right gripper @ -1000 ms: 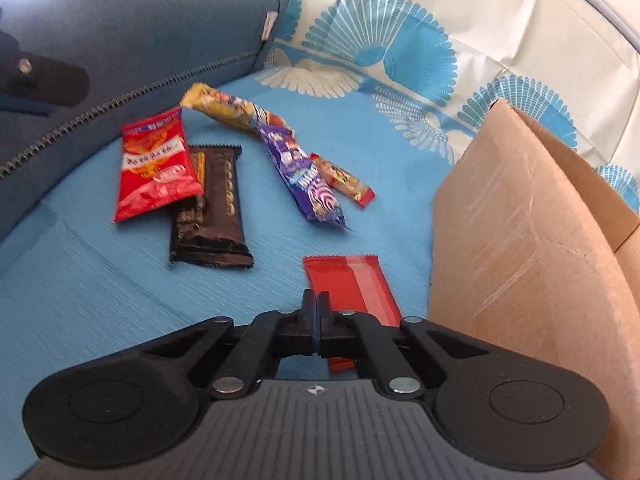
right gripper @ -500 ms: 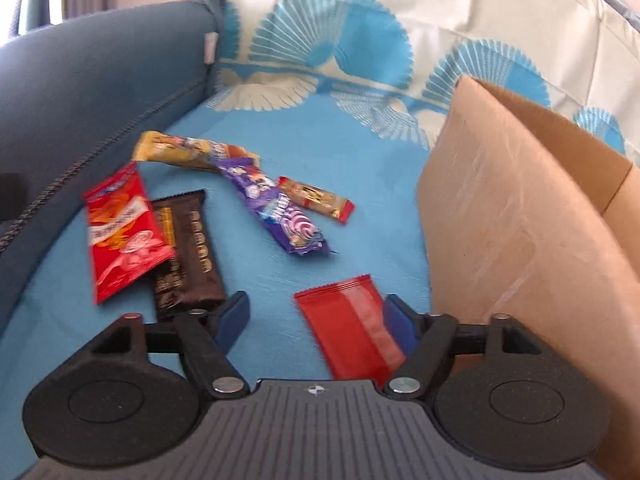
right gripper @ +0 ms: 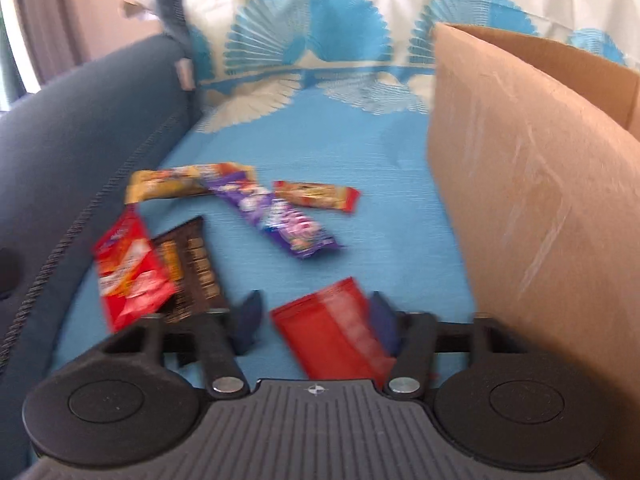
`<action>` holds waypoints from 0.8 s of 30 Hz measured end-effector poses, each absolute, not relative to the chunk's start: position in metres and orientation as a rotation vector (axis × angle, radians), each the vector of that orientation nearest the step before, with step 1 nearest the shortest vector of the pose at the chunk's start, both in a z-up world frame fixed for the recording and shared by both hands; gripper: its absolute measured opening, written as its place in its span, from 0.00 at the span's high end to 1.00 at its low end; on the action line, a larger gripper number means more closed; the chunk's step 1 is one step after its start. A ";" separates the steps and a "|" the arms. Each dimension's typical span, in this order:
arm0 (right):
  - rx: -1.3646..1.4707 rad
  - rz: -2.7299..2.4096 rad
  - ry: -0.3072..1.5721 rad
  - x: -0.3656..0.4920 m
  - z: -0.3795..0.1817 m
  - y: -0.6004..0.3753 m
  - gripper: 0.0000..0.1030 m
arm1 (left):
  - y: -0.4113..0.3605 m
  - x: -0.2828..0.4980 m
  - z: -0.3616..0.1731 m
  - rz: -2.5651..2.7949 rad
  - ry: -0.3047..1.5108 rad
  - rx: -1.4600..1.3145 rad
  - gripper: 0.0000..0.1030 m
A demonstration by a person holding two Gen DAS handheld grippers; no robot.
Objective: Organize snacks
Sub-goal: 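Grasp the red wrapped bar with the right gripper while the left gripper grasps the red spicy-strip bag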
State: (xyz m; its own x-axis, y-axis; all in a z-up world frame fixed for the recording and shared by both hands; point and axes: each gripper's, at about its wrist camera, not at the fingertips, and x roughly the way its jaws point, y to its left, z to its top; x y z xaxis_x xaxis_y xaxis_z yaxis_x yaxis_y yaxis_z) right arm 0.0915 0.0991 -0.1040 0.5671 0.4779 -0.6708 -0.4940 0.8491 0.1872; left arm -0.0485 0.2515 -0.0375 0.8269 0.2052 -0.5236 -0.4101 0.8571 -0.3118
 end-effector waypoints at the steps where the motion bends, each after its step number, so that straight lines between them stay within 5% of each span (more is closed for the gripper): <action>1: -0.015 0.600 0.789 0.088 -0.103 0.098 0.75 | 0.252 -0.049 -0.037 0.337 0.495 -0.432 0.65; 4: 0.024 0.676 0.821 0.081 -0.100 0.092 1.00 | 0.252 -0.052 -0.037 0.338 0.487 -0.439 0.64; 7: -0.007 0.659 0.791 0.070 -0.094 0.089 0.96 | 0.252 -0.053 -0.036 0.340 0.483 -0.450 0.64; 11: -0.056 0.711 0.768 0.063 -0.091 0.091 0.41 | 0.253 -0.050 -0.038 0.343 0.501 -0.454 0.61; 13: -0.075 0.730 0.768 0.061 -0.092 0.094 0.33 | 0.253 -0.047 -0.038 0.341 0.514 -0.448 0.61; 16: -0.131 0.753 0.809 0.062 -0.102 0.104 0.31 | 0.253 -0.041 -0.042 0.344 0.550 -0.447 0.59; 20: -0.193 0.784 0.761 0.051 -0.101 0.113 0.55 | 0.259 -0.029 -0.051 0.363 0.606 -0.463 0.43; 24: -0.183 0.719 0.744 0.049 -0.100 0.108 0.58 | 0.261 -0.015 -0.060 0.387 0.611 -0.466 0.31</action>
State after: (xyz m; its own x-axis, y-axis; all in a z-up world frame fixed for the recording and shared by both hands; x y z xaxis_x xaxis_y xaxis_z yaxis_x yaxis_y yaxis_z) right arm 0.0494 0.1079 -0.1001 0.5119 0.5317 -0.6747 -0.6561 0.7490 0.0925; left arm -0.0149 0.2611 -0.0599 0.7541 0.2075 -0.6231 -0.4750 0.8274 -0.2994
